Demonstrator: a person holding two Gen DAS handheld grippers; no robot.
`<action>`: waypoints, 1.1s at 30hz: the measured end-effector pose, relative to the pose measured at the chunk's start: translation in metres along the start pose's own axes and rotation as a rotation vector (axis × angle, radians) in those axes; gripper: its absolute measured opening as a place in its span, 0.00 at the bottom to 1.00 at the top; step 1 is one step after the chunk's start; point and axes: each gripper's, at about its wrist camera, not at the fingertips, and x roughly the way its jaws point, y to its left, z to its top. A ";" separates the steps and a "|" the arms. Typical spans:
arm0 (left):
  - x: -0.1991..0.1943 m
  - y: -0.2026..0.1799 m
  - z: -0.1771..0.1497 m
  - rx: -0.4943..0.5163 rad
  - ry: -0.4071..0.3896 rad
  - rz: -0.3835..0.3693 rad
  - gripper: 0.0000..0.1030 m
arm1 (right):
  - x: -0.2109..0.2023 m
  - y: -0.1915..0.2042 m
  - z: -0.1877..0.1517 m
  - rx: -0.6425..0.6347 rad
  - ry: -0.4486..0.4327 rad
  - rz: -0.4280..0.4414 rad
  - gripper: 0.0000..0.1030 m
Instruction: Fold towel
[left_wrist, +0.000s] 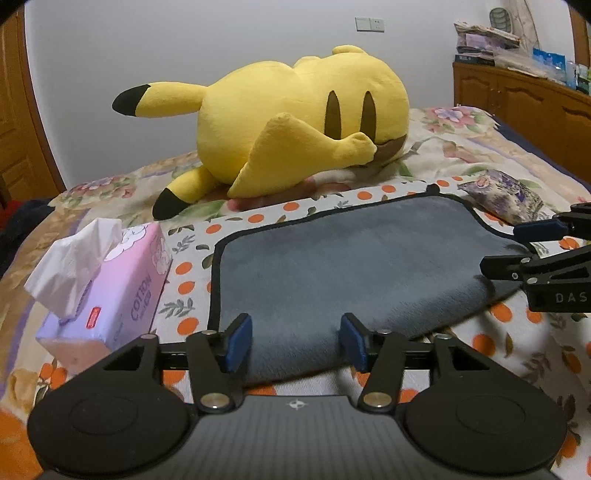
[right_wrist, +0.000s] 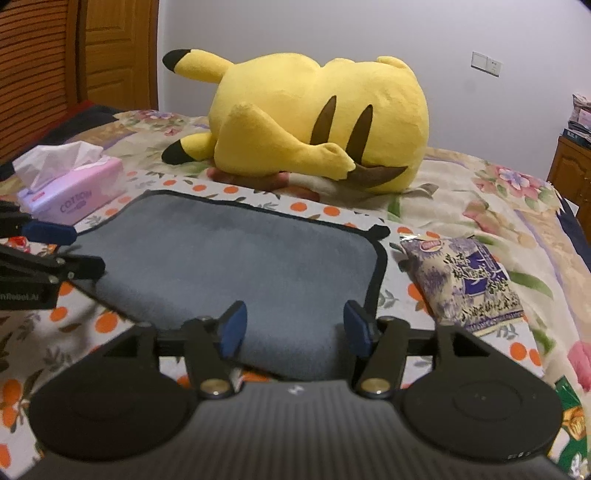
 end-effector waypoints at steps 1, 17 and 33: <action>-0.003 -0.001 -0.001 0.000 0.002 -0.001 0.57 | -0.004 0.000 -0.001 0.002 0.001 0.001 0.62; -0.062 -0.019 -0.017 -0.004 -0.018 -0.023 0.80 | -0.065 -0.004 -0.022 0.065 0.007 0.027 0.73; -0.107 -0.019 -0.036 -0.039 -0.016 -0.022 0.83 | -0.106 0.004 -0.045 0.078 0.005 0.029 0.74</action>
